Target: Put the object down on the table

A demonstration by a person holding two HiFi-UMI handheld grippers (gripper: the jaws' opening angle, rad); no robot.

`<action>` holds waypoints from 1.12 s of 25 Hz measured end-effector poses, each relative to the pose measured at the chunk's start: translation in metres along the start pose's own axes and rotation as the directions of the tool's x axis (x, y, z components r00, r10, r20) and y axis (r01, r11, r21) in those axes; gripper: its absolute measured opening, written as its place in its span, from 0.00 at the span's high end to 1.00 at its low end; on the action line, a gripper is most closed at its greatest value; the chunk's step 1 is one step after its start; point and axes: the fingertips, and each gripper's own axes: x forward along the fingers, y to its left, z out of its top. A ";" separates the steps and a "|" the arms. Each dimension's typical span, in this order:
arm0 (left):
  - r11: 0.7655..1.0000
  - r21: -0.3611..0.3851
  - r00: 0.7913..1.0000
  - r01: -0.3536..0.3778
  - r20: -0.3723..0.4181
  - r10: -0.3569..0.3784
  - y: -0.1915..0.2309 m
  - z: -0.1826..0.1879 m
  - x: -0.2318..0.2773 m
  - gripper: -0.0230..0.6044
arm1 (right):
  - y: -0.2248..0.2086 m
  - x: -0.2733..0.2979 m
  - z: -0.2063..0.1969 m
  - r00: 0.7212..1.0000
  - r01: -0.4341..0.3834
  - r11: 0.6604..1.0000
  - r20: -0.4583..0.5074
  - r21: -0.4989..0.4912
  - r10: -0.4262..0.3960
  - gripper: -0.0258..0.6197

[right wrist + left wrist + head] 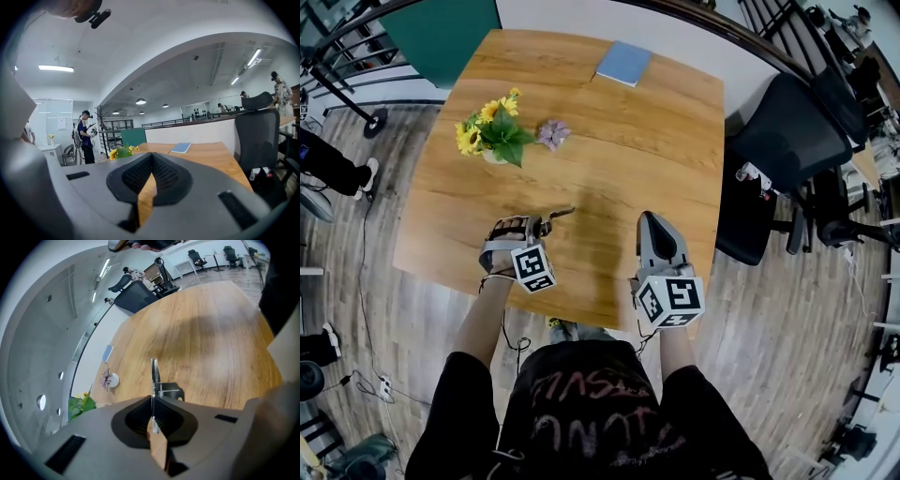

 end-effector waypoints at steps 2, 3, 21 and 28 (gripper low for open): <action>1.000 0.013 1.000 0.011 -0.002 -0.011 -0.006 0.001 0.003 0.93 | 0.000 0.000 0.000 1.000 0.002 1.000 -0.003 -0.002 -0.002 0.95; 1.000 0.022 1.000 0.014 -0.003 -0.014 -0.009 0.002 0.004 0.93 | -0.001 0.000 -0.001 1.000 0.003 1.000 -0.005 -0.003 -0.003 0.95; 0.996 0.006 0.996 0.085 -0.006 -0.085 -0.041 0.002 0.010 0.84 | -0.010 -0.005 -0.011 1.000 0.011 1.000 -0.029 0.009 -0.010 0.95; 0.989 -0.028 0.990 0.143 -0.002 -0.144 -0.047 0.002 0.013 0.76 | -0.008 -0.006 -0.010 1.000 0.010 1.000 -0.025 0.017 -0.010 0.95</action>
